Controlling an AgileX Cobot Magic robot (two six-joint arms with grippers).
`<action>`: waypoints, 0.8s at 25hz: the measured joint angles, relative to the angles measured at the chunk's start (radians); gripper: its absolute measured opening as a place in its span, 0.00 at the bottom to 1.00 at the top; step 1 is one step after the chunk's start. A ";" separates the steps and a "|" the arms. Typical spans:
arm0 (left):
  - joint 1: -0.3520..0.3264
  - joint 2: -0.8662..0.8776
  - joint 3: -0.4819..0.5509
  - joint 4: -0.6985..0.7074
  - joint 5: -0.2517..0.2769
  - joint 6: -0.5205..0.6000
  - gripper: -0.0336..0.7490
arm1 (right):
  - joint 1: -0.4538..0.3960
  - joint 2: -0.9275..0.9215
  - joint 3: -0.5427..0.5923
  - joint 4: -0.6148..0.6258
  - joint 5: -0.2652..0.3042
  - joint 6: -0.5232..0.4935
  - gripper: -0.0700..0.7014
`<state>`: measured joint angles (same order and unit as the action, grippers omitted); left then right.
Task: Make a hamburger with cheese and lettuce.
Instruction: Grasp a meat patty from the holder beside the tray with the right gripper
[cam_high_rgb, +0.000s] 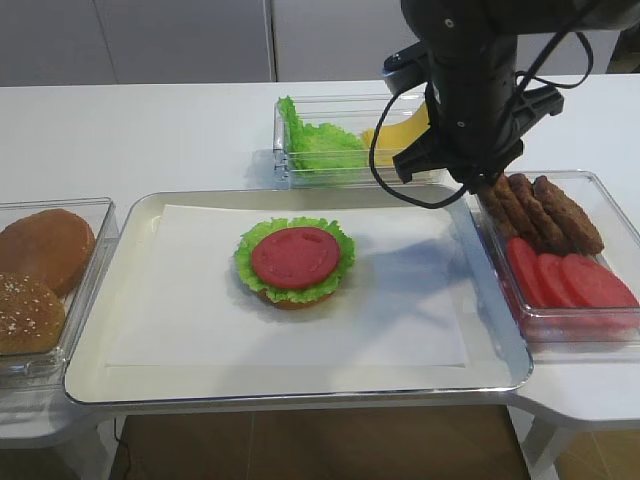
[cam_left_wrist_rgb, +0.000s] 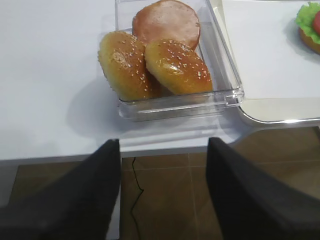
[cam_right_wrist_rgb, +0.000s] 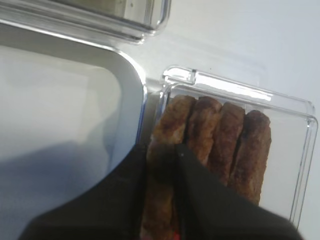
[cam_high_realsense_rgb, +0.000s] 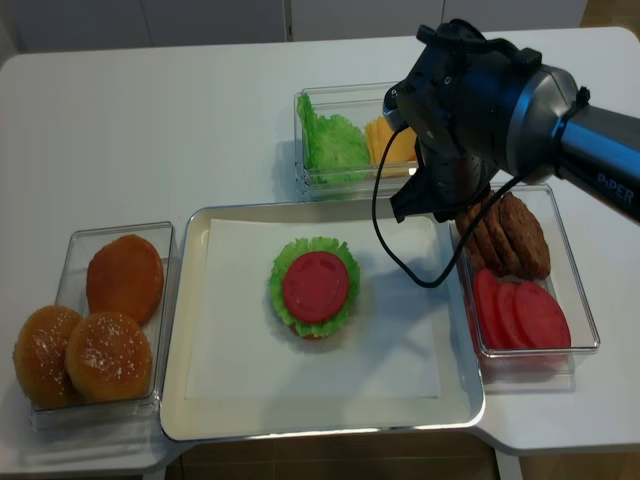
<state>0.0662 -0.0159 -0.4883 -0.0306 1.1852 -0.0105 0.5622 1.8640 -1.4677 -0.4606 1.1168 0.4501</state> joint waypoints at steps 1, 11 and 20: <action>0.000 0.000 0.000 0.000 0.000 0.000 0.56 | 0.000 0.000 0.000 0.000 0.001 0.000 0.28; 0.000 0.000 0.000 0.000 0.000 0.000 0.56 | 0.000 -0.029 -0.014 0.000 0.011 0.000 0.26; 0.000 0.000 0.000 0.000 0.000 0.000 0.56 | 0.000 -0.038 -0.029 0.006 0.027 -0.002 0.25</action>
<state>0.0662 -0.0159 -0.4883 -0.0306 1.1852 -0.0105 0.5622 1.8255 -1.4970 -0.4545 1.1442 0.4479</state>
